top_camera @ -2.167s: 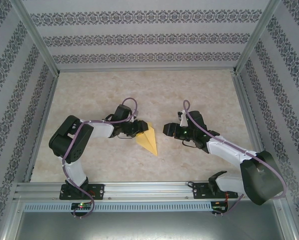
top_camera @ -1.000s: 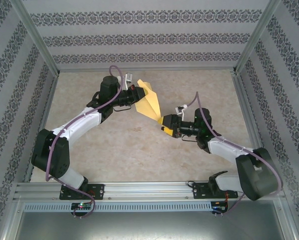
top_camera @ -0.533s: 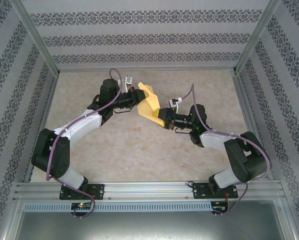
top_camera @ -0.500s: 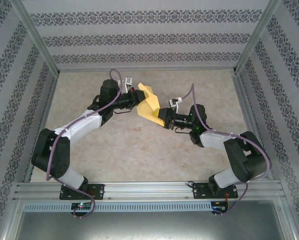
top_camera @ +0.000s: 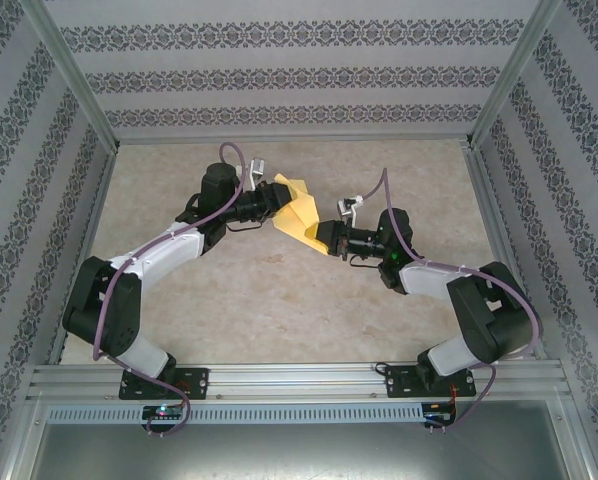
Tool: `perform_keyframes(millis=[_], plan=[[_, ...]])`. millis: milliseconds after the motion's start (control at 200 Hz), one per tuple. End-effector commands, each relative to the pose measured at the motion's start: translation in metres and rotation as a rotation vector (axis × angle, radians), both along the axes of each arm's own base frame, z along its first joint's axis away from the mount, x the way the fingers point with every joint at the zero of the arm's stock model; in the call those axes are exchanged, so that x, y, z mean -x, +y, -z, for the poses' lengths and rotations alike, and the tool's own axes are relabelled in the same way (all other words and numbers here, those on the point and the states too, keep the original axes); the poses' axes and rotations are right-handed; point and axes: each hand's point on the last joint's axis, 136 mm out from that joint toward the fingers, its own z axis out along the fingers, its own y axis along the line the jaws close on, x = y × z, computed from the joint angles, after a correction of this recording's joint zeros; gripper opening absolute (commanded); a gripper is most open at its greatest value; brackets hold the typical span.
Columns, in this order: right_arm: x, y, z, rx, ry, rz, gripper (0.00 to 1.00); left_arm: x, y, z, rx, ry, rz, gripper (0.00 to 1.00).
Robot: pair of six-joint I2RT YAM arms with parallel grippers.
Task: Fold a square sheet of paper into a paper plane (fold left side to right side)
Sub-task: Turn over the paper at the center of the table.
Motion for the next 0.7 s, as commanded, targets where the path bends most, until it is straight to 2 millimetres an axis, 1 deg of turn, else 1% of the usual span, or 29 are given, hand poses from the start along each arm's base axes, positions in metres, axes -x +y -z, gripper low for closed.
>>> perform_keyframes(millis=[0, 35, 115, 210, 275, 335, 370, 415, 475, 540, 629, 694], plan=[[0.004, 0.0, -0.004, 0.046, -0.068, -0.001, 0.09, 0.003, 0.008, -0.002, -0.054, -0.034, -0.01, 0.38], [0.005, -0.002, -0.002, 0.071, -0.07, -0.001, 0.08, 0.005, 0.013, 0.001, -0.084, -0.036, -0.017, 0.44], [0.008, -0.006, 0.005, 0.144, -0.08, 0.006, 0.06, 0.011, 0.026, 0.005, -0.157, -0.039, -0.044, 0.52], [0.013, -0.015, 0.011, 0.268, -0.113, 0.016, 0.04, 0.021, 0.048, 0.007, -0.223, -0.044, -0.088, 0.6], [0.014, -0.024, 0.017, 0.394, -0.147, 0.033, 0.02, 0.03, 0.063, 0.009, -0.273, -0.047, -0.121, 0.64], [0.017, -0.037, 0.025, 0.544, -0.169, 0.048, 0.01, 0.04, 0.078, 0.009, -0.343, -0.059, -0.154, 0.67], [0.016, -0.044, 0.025, 0.626, -0.191, 0.062, 0.01, 0.046, 0.087, 0.006, -0.387, -0.074, -0.172, 0.67], [0.017, -0.057, 0.03, 0.757, -0.208, 0.081, 0.0, 0.053, 0.099, 0.007, -0.448, -0.081, -0.2, 0.68], [0.017, -0.074, 0.034, 0.93, -0.249, 0.101, 0.0, 0.063, 0.116, 0.003, -0.517, -0.102, -0.244, 0.7], [0.014, -0.091, 0.033, 1.139, -0.311, 0.128, 0.0, 0.072, 0.133, 0.0, -0.58, -0.122, -0.296, 0.72], [0.008, -0.11, 0.024, 1.428, -0.417, 0.139, 0.0, 0.082, 0.15, -0.006, -0.627, -0.153, -0.354, 0.74], [0.003, -0.116, 0.016, 1.624, -0.5, 0.121, 0.0, 0.087, 0.16, -0.009, -0.649, -0.167, -0.392, 0.76]])
